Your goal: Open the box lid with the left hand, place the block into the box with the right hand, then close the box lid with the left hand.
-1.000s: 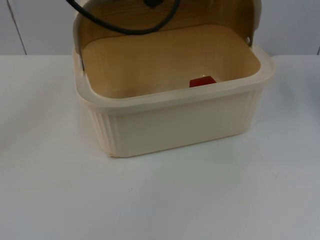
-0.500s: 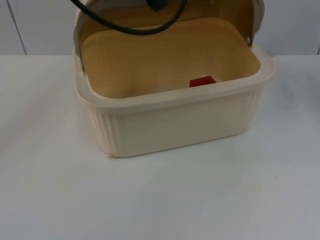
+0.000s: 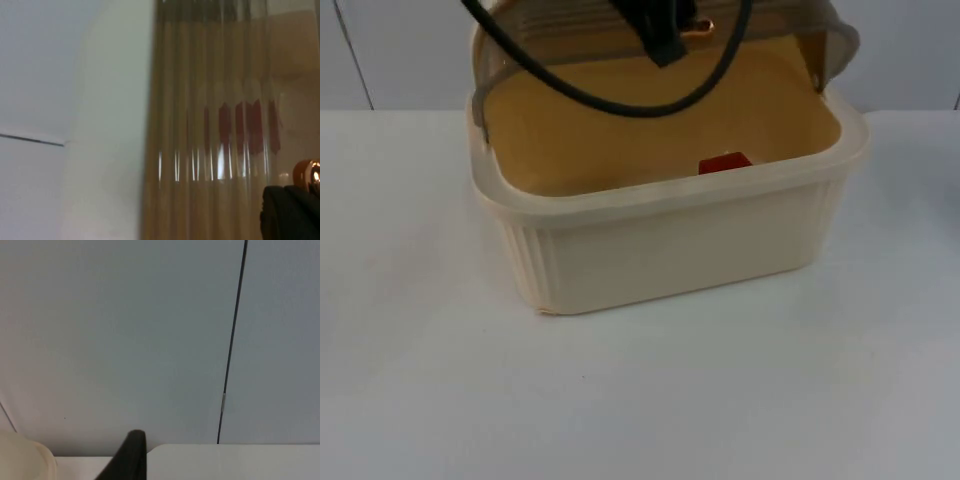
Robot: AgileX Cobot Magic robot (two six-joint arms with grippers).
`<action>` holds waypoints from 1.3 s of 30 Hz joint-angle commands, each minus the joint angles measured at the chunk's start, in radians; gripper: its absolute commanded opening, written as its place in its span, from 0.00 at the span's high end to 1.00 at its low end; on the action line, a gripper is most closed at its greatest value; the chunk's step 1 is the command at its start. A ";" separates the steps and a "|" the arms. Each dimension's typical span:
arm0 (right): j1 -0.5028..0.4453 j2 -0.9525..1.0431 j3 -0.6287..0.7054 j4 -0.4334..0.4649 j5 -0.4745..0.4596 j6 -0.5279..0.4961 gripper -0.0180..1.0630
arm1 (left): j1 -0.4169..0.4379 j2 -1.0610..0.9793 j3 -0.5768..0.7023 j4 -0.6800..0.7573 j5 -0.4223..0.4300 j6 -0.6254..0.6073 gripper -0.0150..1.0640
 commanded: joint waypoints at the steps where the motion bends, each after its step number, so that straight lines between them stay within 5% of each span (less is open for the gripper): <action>1: -0.004 -0.007 0.000 0.003 -0.007 0.004 0.01 | -0.011 -0.011 0.082 0.067 -0.009 -0.048 0.99; 10: -0.004 -0.007 0.000 0.022 -0.002 0.016 0.01 | -0.075 -0.094 0.385 0.199 -0.269 -0.157 0.99; 14: -0.004 -0.007 0.000 0.022 0.003 0.016 0.01 | -0.096 -0.094 0.443 0.196 -0.306 -0.163 0.99; 33: -0.004 -0.007 0.000 0.022 0.001 0.016 0.01 | -0.121 -0.312 0.443 -0.208 -0.162 -0.330 0.99; 39: -0.004 -0.007 0.000 0.020 -0.001 0.016 0.01 | 0.017 -0.438 0.377 -0.447 -0.123 -0.287 0.99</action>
